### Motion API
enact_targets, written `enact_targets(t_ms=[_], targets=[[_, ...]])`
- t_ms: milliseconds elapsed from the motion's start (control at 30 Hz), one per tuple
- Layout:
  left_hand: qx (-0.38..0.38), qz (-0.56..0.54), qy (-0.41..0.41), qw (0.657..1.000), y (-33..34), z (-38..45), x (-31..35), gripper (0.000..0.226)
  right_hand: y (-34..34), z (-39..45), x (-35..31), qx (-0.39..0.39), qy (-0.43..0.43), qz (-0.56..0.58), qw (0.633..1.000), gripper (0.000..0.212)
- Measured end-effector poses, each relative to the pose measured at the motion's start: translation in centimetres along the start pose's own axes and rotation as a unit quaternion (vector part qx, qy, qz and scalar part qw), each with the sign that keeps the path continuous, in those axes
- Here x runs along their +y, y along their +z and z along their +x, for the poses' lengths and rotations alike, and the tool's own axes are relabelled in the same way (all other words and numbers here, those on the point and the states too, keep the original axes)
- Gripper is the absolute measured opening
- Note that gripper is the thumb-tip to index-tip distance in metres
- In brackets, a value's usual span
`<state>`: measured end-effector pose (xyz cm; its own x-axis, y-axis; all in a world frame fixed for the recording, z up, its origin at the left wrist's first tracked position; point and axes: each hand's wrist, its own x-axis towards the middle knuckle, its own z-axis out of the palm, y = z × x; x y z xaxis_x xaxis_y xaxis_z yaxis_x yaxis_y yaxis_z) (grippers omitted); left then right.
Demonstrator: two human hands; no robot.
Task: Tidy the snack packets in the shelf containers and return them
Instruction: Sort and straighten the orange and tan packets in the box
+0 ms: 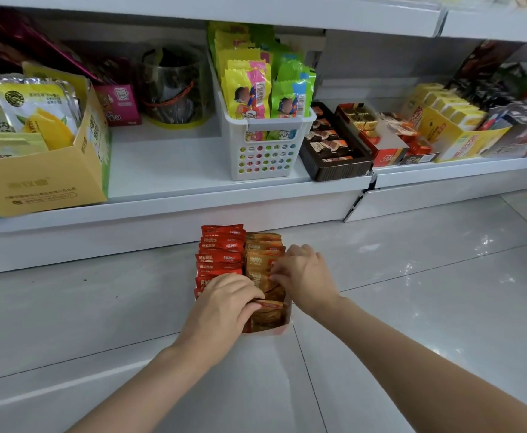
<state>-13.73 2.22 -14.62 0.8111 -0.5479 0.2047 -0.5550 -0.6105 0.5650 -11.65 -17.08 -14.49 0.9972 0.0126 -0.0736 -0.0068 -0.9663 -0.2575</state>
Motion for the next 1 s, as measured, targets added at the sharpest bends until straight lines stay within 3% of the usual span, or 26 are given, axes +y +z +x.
enact_targets(t_ms=[167, 367, 533, 633, 767, 1000], targets=[[-0.006, -0.043, -0.006, 0.999, 0.0, 0.1, -0.4, 0.011, -0.5, -0.8, -0.6, -0.002, 0.014, 0.108, 0.994, 0.014], [-0.099, -0.046, -0.046, 0.993, 0.0, -0.8, -0.9, 0.007, -3.8, -0.8, -0.5, 0.029, 0.067, 0.299, 0.951, 0.012], [-0.177, -0.093, -0.104, 0.974, -0.8, 0.2, -0.4, 0.039, -6.4, -0.4, 0.8, 0.101, 0.061, 0.339, 0.933, 0.011], [-0.142, -0.155, -0.172, 0.962, -1.1, 1.0, 0.1, 0.031, -7.2, -0.3, 1.3, 0.117, 0.080, 0.382, 0.913, 0.007], [-0.137, -0.185, -0.197, 0.953, -2.0, 1.2, 0.6, 0.056, -7.3, -0.4, 0.5, 0.100, 0.083, 0.447, 0.885, 0.003], [-0.156, -0.210, -0.181, 0.948, -2.1, 1.0, -0.1, 0.034, -7.6, -0.2, -0.5, 0.100, 0.122, 0.538, 0.828, 0.005]])
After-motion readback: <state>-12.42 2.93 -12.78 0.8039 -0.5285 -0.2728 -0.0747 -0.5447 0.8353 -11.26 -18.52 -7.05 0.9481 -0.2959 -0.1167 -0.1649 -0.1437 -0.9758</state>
